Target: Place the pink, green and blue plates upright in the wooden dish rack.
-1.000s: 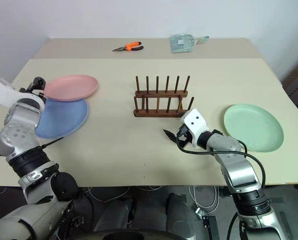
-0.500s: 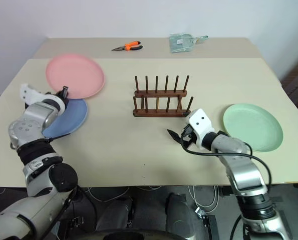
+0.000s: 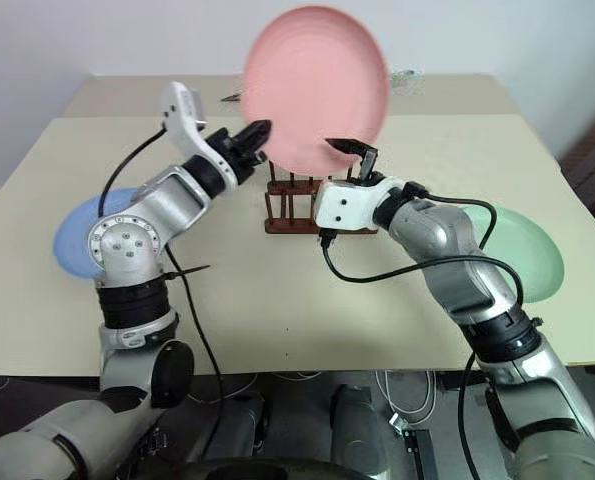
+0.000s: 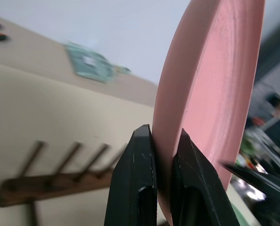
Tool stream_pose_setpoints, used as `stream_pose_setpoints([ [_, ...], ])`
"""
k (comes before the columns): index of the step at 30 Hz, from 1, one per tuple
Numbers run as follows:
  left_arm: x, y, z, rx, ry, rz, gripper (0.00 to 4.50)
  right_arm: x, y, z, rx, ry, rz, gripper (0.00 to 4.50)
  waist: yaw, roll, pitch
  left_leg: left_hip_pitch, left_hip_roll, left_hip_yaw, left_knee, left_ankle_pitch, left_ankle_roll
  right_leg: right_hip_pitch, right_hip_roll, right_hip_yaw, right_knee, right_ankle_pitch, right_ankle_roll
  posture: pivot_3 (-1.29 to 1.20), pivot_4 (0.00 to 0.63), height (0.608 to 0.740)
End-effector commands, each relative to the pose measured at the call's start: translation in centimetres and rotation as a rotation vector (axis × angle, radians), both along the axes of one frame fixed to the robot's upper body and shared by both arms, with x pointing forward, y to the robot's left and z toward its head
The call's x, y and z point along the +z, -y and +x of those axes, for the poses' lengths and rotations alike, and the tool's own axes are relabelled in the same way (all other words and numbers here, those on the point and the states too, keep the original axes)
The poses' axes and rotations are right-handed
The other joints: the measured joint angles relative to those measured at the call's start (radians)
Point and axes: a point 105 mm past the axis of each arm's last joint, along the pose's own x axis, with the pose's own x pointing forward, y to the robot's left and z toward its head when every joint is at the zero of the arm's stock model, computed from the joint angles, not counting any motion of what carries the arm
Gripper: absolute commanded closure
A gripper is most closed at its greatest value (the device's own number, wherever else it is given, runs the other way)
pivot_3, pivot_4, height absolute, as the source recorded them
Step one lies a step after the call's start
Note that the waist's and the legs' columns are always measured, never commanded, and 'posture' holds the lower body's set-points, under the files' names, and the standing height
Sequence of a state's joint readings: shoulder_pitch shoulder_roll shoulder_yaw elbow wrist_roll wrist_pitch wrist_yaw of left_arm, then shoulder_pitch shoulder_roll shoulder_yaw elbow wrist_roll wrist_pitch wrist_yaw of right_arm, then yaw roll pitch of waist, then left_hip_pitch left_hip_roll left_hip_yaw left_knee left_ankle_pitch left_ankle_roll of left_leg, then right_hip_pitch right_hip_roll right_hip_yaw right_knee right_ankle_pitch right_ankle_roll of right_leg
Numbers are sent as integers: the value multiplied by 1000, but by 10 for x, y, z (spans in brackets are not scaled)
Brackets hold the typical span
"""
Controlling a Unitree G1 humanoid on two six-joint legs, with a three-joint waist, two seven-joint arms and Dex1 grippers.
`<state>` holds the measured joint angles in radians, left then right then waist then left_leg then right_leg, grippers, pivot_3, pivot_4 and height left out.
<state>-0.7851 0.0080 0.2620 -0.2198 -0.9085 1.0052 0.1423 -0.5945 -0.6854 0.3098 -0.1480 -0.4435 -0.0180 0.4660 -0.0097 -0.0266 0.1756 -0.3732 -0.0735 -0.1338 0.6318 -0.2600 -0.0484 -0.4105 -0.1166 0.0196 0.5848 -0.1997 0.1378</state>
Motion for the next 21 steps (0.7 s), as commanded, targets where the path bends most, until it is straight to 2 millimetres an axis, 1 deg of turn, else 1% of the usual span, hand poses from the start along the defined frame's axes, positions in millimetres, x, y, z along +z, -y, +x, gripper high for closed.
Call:
stream_pose_setpoints([
  [1,15,1,-12,-32,33,-49,4477,2,7,7,-27,87,-67,820,0,0,0,0,0,0,0,0,0,0,0,0,0,0,0,0,150,740],
  [2,14,1,-14,-42,27,-57,4477,2,9,9,-42,101,-69,1245,-1,0,0,0,0,0,0,0,0,0,0,0,0,0,0,0,150,740],
  [5,7,-4,-14,-33,-6,-66,4477,6,16,11,-75,135,-67,2736,-1,0,0,0,0,0,0,0,0,0,0,1,0,0,0,0,150,740],
  [6,6,-6,-14,-28,-14,-83,4477,6,17,11,-77,140,-68,3340,0,0,0,0,0,0,0,0,1,0,0,1,0,0,0,0,150,740],
  [8,12,-14,-12,-13,-19,-181,3659,8,18,10,-79,159,-79,4238,1,0,0,0,0,0,0,0,0,0,0,1,0,0,0,0,150,740],
  [9,20,-19,-11,-1,0,-240,3282,9,18,9,-76,173,-81,4500,2,-1,0,0,0,0,0,0,0,1,0,0,-1,0,0,0,150,740],
  [11,36,-33,-10,45,68,-312,2268,14,19,6,-68,186,-54,4500,3,-1,1,0,-1,0,1,0,0,1,0,1,-1,0,0,0,150,740],
  [12,41,-38,-9,66,93,-323,1704,16,19,5,-65,189,-38,4500,3,-1,1,0,0,0,1,0,0,1,0,0,-1,0,0,0,150,740],
  [13,43,-47,-7,105,131,-292,1269,21,20,2,-60,183,11,4500,3,-1,1,0,0,0,1,0,0,1,0,1,-1,0,0,0,150,740],
  [14,45,-53,-6,130,155,-267,1269,25,21,0,-56,179,44,4500,2,-1,1,0,0,0,0,0,0,1,0,1,-1,0,0,0,150,740],
  [16,37,-82,-1,244,233,-86,1269,40,29,-8,-34,78,319,4500,-3,-1,1,1,0,1,0,0,0,1,0,1,-1,0,0,0,150,740],
  [17,31,-91,0,276,268,14,1269,45,34,-13,-11,2,464,4500,-6,0,1,1,1,1,-1,0,0,1,2,1,-1,0,-1,0,150,740],
  [18,25,-96,-1,283,295,95,1269,47,37,-17,11,-72,579,4500,-8,1,1,1,1,1,-1,0,0,1,3,2,-1,0,-1,0,150,740],
  [19,15,-97,-2,259,308,176,1269,51,40,-21,46,-155,709,4500,-8,1,1,2,2,1,-2,-1,2,1,3,3,-1,0,-1,0,150,740],
  [21,-5,-90,-9,177,351,342,1269,61,45,-29,124,-303,977,4500,-4,1,1,2,1,1,-2,-2,3,1,3,3,-1,0,-2,0,150,740],
])
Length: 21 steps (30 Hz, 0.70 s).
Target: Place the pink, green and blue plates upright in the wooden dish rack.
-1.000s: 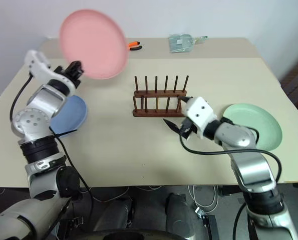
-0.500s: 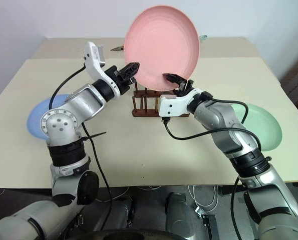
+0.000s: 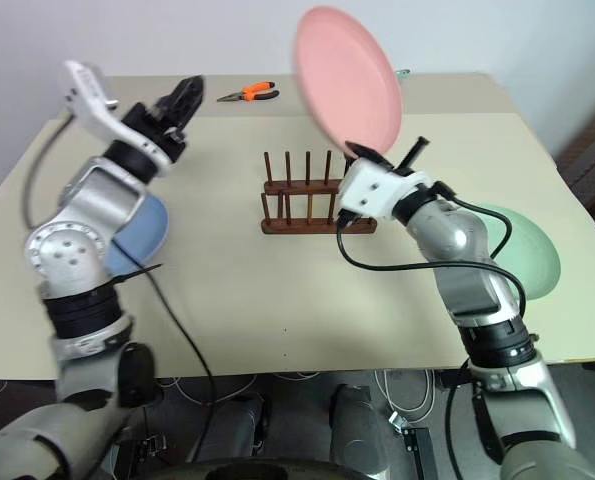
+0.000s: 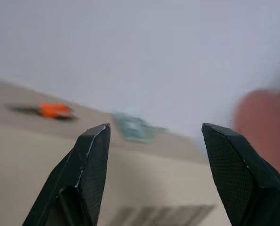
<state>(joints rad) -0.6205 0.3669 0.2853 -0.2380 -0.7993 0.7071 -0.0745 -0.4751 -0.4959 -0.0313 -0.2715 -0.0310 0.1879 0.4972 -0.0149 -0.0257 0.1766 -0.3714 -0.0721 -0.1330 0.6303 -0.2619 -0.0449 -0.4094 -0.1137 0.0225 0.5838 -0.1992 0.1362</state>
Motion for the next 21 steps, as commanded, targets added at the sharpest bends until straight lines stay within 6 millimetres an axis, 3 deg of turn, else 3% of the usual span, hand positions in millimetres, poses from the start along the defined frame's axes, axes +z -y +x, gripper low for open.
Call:
stream_pose_setpoints([
  [1,-25,25,-17,-165,67,296,1269,35,8,-22,197,-146,489,4500,4,0,0,0,0,0,0,0,0,0,0,0,-1,0,-1,0,150,740],
  [4,-61,49,-48,-431,52,492,1269,46,10,-33,350,-267,744,4500,6,1,1,-2,0,-2,1,0,1,0,0,-1,-2,-1,-5,0,150,740],
  [8,-87,64,-80,-654,11,560,1269,39,8,-34,353,-367,768,4500,4,4,3,-2,1,-2,-1,-1,1,-1,-1,-1,-2,-1,-6,0,150,740],
  [21,-85,77,-97,-759,12,506,1269,7,21,-22,214,-467,708,4500,3,6,3,-2,1,0,0,-1,1,-1,-1,-1,-2,-1,-5,0,150,740],
])
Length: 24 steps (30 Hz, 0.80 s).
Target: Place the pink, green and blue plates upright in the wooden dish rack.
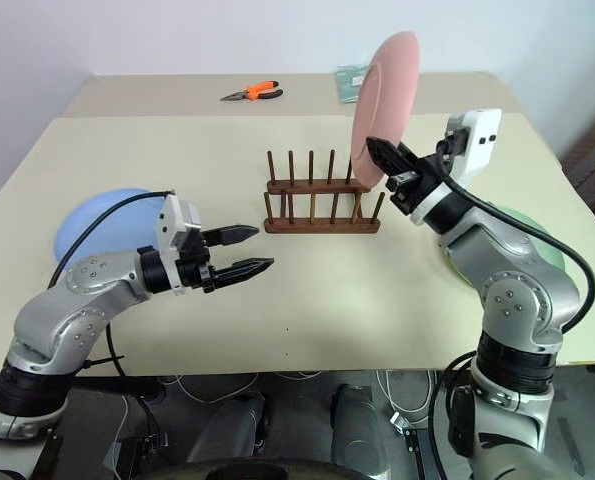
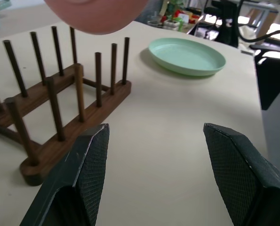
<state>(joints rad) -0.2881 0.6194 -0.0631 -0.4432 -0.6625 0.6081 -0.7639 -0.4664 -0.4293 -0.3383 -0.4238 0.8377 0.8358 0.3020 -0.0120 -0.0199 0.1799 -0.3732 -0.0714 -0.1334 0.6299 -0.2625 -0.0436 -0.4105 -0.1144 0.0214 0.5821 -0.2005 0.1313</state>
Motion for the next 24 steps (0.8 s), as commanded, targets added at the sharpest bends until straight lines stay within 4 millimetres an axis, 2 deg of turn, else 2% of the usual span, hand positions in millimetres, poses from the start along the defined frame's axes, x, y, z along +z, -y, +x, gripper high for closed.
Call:
stream_pose_setpoints([
  [1,10,3,-7,-29,32,-19,1269,2,5,0,-15,17,-19,4500,0,0,0,0,0,0,0,0,0,0,0,0,0,0,0,0,150,740],
  [6,10,7,-10,-46,27,-25,1269,-10,11,6,-34,-27,-42,4500,0,0,0,0,0,0,0,0,0,0,0,0,0,0,0,0,150,740],
  [8,9,7,-9,-45,27,-21,1183,-10,14,8,-57,-19,-69,3712,0,0,0,0,0,0,0,0,0,0,0,0,0,0,0,0,150,740],
  [10,7,8,-9,-44,26,-15,1183,-1,17,8,-93,41,-114,2909,1,0,0,0,0,0,0,0,0,0,0,0,0,0,0,0,150,740],
  [11,7,9,-9,-45,26,-14,1183,3,19,8,-112,67,-128,2333,1,0,0,0,0,0,0,0,0,0,0,0,0,0,0,0,150,740],
  [12,8,11,-10,-48,28,-14,1183,10,28,7,-153,102,-134,1897,1,0,0,0,0,0,0,0,0,0,0,0,0,0,0,0,150,740],
  [16,12,17,-14,-58,30,-11,1183,21,66,0,-274,155,-119,1897,4,0,0,-1,0,0,0,0,0,0,0,0,0,0,0,0,150,740],
  [19,7,19,-13,-63,30,20,1183,1,100,-7,-354,69,-191,1897,11,0,0,0,0,0,1,0,1,1,0,0,-1,-1,1,0,150,740],
  [21,6,19,-11,-64,30,28,1183,-15,112,-11,-383,4,-263,1340,15,0,0,0,0,1,1,-1,1,2,0,0,-1,-1,1,0,150,740],
  [23,4,20,-11,-78,24,32,1183,-63,117,-21,-375,-125,-534,613,17,1,0,0,0,2,1,-1,1,1,0,0,-1,-1,0,0,150,740],
  [24,2,21,-10,-85,23,35,1183,-82,118,-26,-367,-179,-623,64,17,1,0,0,0,2,1,-1,1,2,-1,0,-1,-1,0,0,150,740],
])
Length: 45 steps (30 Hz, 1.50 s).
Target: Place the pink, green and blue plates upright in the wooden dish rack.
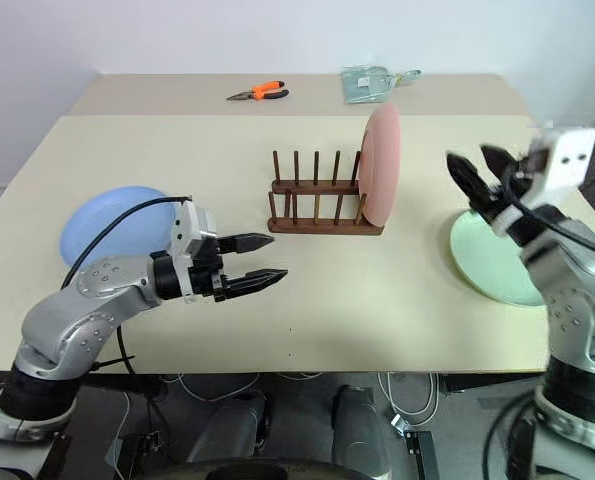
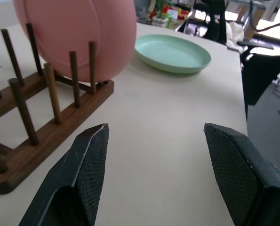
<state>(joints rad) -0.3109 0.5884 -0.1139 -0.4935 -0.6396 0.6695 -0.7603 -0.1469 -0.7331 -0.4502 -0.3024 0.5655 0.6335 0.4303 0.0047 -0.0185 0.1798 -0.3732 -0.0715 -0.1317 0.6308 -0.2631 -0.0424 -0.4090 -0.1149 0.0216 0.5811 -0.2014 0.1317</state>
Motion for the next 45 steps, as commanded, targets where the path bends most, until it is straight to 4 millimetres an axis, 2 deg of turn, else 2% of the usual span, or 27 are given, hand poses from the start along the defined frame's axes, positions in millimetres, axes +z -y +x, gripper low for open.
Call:
stream_pose_setpoints([
  [1,3,3,-1,-31,37,11,1183,-47,-1,-14,19,-163,-259,21,1,0,0,1,0,0,0,0,0,0,0,0,0,0,0,0,150,740],
  [7,-1,4,1,-44,40,19,1183,-96,11,-19,-65,-306,-405,21,-15,2,0,1,0,3,1,0,0,0,-1,1,0,-2,3,0,150,740],
  [8,-2,4,1,-45,41,20,1183,-101,18,-17,-101,-317,-443,256,-14,2,0,1,0,3,1,0,0,0,-1,1,0,-2,3,0,150,740],
  [10,-3,4,0,-45,44,24,1183,-107,28,-15,-148,-325,-481,889,-14,1,0,0,0,2,1,0,0,0,-1,1,0,-2,3,0,150,740],
  [13,-5,3,0,-44,47,30,1183,-109,30,-12,-156,-317,-507,2407,-9,1,0,0,0,2,2,0,0,1,-2,1,-1,-2,3,0,150,740],
  [17,-7,2,0,-34,51,40,1183,-98,26,-5,-158,-261,-471,4467,-4,1,0,0,0,1,2,0,0,1,-2,1,-1,-2,3,0,150,740],
  [19,-8,0,1,-26,52,45,1183,-86,23,-1,-159,-214,-448,4467,-5,0,0,0,0,2,2,0,0,1,-1,1,-1,-2,3,0,150,740],
  [20,-9,-1,2,-17,54,48,1183,-72,17,2,-140,-151,-451,4467,-5,1,0,0,0,2,2,0,0,1,-1,1,-1,-2,3,0,150,740],
  [21,-9,-3,3,-7,57,50,1183,-56,10,6,-118,-79,-451,4467,-5,1,1,1,0,1,1,0,0,1,-1,1,-1,-2,3,0,150,740],
  [23,-10,-9,7,24,61,56,1183,-5,-11,12,-69,128,-378,4467,-13,2,1,0,0,2,1,0,0,0,-1,1,0,-2,3,0,150,740],
  [25,-11,-17,14,72,76,64,1183,50,-33,14,-7,318,-211,4467,-22,6,3,0,0,2,1,0,0,0,-1,1,0,-2,4,0,150,740],
  [27,-11,-24,24,130,94,66,1183,97,-55,7,100,453,9,4467,-21,7,4,1,0,2,1,0,0,0,-1,1,1,-1,3,0,150,740],
  [29,-11,-31,33,188,110,59,1183,131,-82,-8,285,525,215,4467,-15,6,3,1,1,-2,0,0,0,0,1,0,1,-1,3,0,150,740],
  [31,-10,-38,38,231,125,52,1183,152,-104,-23,452,556,352,4467,-8,3,2,0,1,-6,-1,0,0,1,1,-4,1,1,2,0,150,740],
  [34,-12,-47,43,276,128,42,1183,170,-130,-36,624,539,544,4467,-1,3,2,-1,0,-7,-1,0,0,1,-1,-5,-1,1,2,0,150,740],
  [36,-13,-50,43,285,126,40,1183,173,-148,-41,726,491,669,4467,1,3,2,-1,0,-6,-1,0,0,0,-2,-3,-2,1,1,0,150,740],
  [38,-14,-52,41,289,125,45,1183,165,-169,-25,724,374,829,4467,-1,3,2,-1,0,-5,-1,0,0,0,-2,-3,-1,0,0,0,150,740],
  [40,-14,-52,40,288,127,43,1183,152,-181,-6,665,263,949,4467,-14,3,2,0,0,-5,-2,0,0,-1,-1,-3,1,0,0,0,150,740],
  [45,-12,-48,37,289,115,11,1183,134,-189,16,578,161,1010,4467,-15,4,2,-1,-1,-5,-1,0,0,-2,0,-3,1,1,2,0,150,740],
])
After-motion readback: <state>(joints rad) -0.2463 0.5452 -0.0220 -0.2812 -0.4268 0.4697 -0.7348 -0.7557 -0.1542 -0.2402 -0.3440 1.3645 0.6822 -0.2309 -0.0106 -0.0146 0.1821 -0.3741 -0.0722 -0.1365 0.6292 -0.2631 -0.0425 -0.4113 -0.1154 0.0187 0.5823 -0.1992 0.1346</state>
